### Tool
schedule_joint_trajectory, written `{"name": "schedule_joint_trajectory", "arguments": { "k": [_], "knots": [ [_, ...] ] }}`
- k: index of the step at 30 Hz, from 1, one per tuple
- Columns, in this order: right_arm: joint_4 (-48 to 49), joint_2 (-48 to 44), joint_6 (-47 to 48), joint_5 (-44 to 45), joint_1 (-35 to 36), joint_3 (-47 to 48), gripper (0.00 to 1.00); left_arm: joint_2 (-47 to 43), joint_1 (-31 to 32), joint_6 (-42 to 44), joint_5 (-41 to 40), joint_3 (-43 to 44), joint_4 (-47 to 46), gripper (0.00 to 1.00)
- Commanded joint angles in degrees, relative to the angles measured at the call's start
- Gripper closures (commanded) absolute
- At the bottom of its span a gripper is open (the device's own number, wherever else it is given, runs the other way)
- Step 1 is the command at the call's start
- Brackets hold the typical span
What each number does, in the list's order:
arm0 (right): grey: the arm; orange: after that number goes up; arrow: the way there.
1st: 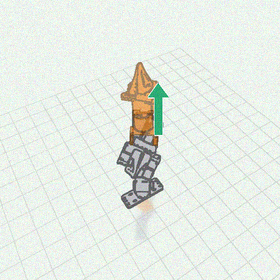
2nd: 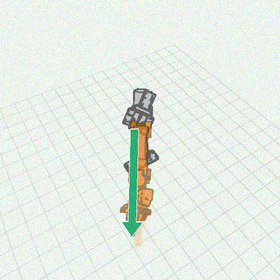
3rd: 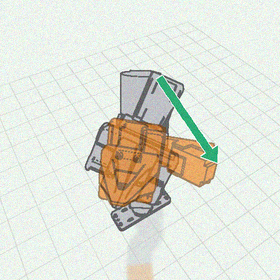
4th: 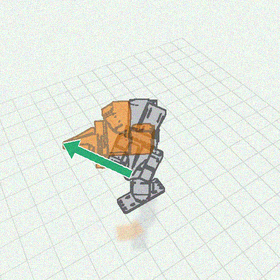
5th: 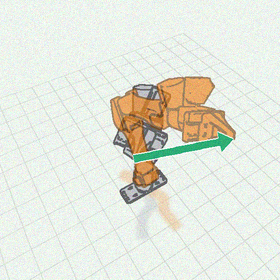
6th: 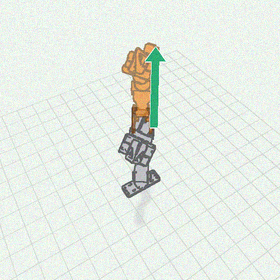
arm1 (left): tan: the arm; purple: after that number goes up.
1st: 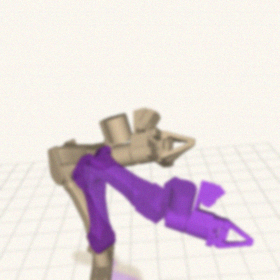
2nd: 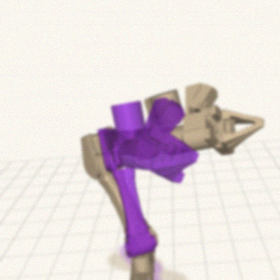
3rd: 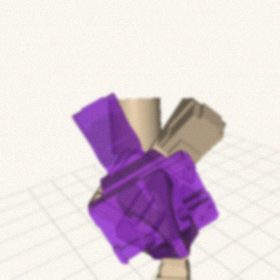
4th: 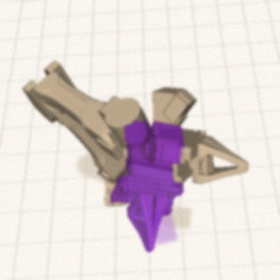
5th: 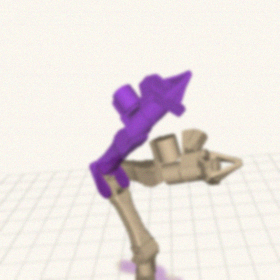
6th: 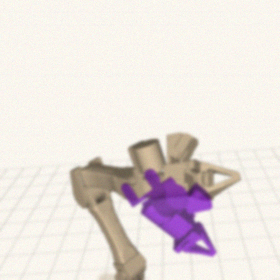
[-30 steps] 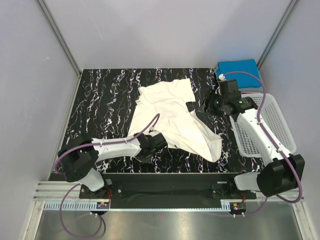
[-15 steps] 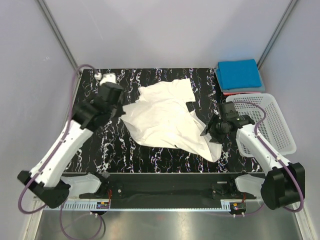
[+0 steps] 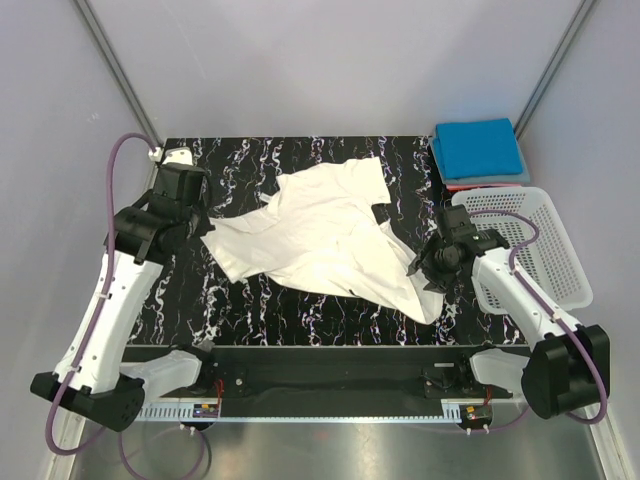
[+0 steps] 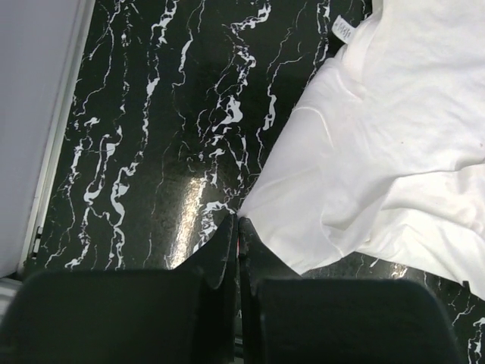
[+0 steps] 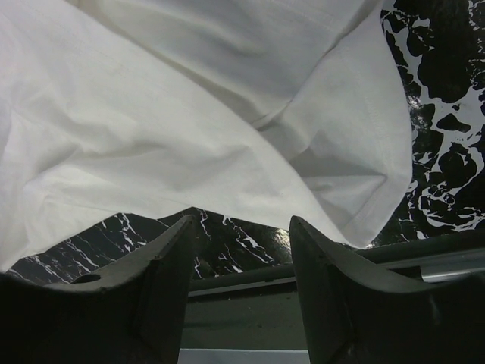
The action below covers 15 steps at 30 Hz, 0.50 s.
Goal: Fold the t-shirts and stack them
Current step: Flatten the tshirt out
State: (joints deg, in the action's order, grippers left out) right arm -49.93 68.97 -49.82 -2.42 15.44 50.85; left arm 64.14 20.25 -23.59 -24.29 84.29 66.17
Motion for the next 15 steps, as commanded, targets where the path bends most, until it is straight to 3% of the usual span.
{"name": "schedule_joint_trajectory", "arguments": {
  "k": [1,7,11,13,15],
  "knots": [
    [-0.3,-2.3,-1.3,1.0,1.8,-2.0,0.41,-2.3,-0.8,2.5,0.2,2.0,-0.3,1.0],
    [2.1,1.3,-4.0,3.7,12.0,-4.2,0.4,-3.8,-2.1,2.9,-1.2,-2.3,0.5,1.0],
    [2.1,3.2,-3.8,6.0,13.3,-4.8,0.4,-5.9,-2.8,2.9,-2.3,-7.9,1.5,1.0],
    [1.9,3.5,-3.7,6.5,13.4,-5.3,0.39,-7.9,-2.8,1.7,0.3,-11.1,1.0,1.0],
    [1.9,3.3,-3.9,6.8,13.4,-5.9,0.39,-9.6,-3.0,0.1,8.4,-17.4,-2.1,1.0]
  ]
}}
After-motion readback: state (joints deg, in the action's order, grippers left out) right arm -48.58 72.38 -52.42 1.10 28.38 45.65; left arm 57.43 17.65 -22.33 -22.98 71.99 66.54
